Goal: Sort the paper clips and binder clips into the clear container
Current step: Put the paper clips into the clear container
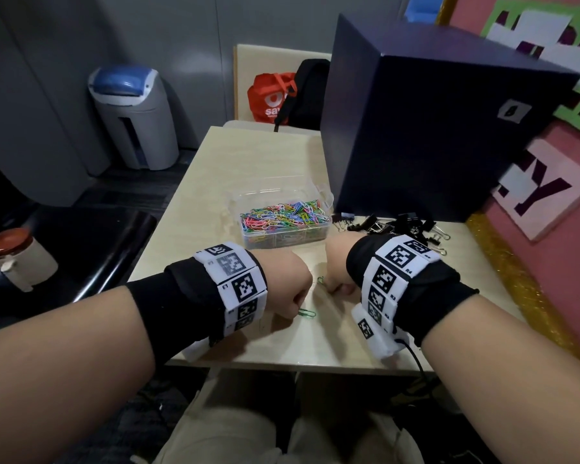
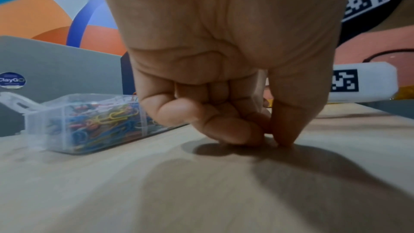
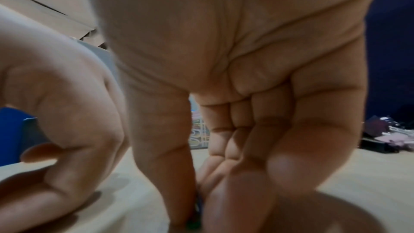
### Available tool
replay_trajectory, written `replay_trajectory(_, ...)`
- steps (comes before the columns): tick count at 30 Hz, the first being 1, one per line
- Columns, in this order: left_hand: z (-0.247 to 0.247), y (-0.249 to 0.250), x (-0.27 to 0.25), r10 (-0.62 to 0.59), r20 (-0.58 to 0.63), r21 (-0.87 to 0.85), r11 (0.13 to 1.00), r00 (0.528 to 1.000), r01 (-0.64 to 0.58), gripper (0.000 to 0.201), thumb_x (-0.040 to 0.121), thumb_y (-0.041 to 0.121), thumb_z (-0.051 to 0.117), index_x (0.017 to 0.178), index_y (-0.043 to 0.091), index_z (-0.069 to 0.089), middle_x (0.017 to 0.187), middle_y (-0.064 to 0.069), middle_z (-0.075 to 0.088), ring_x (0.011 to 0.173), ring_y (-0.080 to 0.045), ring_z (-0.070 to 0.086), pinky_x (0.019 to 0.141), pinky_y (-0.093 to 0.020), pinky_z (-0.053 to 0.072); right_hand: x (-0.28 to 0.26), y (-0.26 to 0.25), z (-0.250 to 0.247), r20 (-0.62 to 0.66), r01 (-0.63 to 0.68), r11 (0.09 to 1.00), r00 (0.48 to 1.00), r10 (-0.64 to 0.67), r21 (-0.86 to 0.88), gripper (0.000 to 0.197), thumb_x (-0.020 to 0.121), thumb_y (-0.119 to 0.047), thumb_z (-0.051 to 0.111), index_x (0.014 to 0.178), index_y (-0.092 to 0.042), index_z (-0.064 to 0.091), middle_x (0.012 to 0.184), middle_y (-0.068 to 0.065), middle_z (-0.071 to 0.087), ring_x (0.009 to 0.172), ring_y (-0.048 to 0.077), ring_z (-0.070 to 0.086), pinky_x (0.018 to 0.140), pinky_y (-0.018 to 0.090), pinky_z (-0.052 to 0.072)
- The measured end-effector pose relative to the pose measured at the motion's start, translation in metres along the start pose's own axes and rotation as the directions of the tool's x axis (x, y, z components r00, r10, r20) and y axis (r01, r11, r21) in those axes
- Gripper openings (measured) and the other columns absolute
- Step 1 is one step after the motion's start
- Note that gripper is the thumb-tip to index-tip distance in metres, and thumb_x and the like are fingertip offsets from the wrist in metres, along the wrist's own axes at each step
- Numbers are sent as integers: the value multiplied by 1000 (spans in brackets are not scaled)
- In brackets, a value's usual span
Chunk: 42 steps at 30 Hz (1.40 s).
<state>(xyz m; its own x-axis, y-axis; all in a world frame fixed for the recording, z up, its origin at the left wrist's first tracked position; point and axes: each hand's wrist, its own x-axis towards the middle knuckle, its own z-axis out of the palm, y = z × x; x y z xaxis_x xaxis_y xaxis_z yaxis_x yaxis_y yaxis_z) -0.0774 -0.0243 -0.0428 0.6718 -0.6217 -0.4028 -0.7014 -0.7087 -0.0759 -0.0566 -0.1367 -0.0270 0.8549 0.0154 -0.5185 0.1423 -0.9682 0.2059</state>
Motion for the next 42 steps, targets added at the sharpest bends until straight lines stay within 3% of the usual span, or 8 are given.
replay_trajectory(3,0,-8,-1,-21,-24,-55,998,999,20,17,85,22,57,95,18,69,87,0,66,76,-19,50,49,-22,32,-1,0,-1,39,1,999,999,1,-38,34,83,-27,64,54,-15,49,39,-2,51,54,18,47,62,26,44)
replay_trajectory(6,-6,-30,-1,-144,-156,-221,969,977,108,7,81,22,59,81,22,66,76,3,61,73,-18,54,64,-27,46,0,0,-1,45,23,997,999,-20,-68,32,82,-28,65,56,-15,50,58,0,49,50,17,44,53,23,41)
replay_trajectory(13,-18,-75,-5,-507,-386,-432,838,771,334,20,89,20,53,94,16,72,93,-2,71,90,-23,63,72,-29,48,-6,-1,-5,82,48,989,996,-37,-139,31,83,-22,59,55,-16,48,58,2,46,46,18,40,46,21,33)
replay_trajectory(19,-8,-69,-7,-481,-330,-332,865,813,377,24,90,26,49,94,17,71,91,-5,70,87,-27,62,72,-32,50,-6,3,-6,-4,38,996,999,-39,-76,31,87,-22,56,58,-12,49,61,3,48,55,20,47,49,23,38)
replay_trajectory(24,-7,-57,-10,-383,-323,-270,914,865,304,22,88,28,52,97,22,71,95,-2,71,91,-26,63,75,-31,51,-1,12,-19,-274,87,943,962,5,322,24,85,-26,58,99,-10,69,95,6,72,91,23,68,81,30,57)
replay_trajectory(27,-10,-49,-15,-288,-311,-293,936,906,197,21,86,31,57,97,24,73,92,2,73,89,-20,64,79,-29,50,1,12,-25,-415,160,883,909,43,442,6,83,-23,63,83,-18,67,88,-1,70,92,20,66,83,30,54)
replay_trajectory(35,-8,-90,-25,-576,-244,-268,813,780,516,26,90,31,52,112,25,64,120,-5,55,109,-28,56,85,-36,47,4,8,-23,-499,168,906,865,54,390,29,90,-9,48,105,-22,70,110,1,67,104,23,62,88,30,52)
replay_trajectory(42,-7,-90,-27,-523,-163,-211,847,836,489,23,89,22,56,105,14,70,105,-5,69,102,-26,62,78,-30,50,3,7,-18,-450,131,943,893,22,305,34,90,-8,46,113,-20,68,118,6,61,109,28,60,90,33,51)
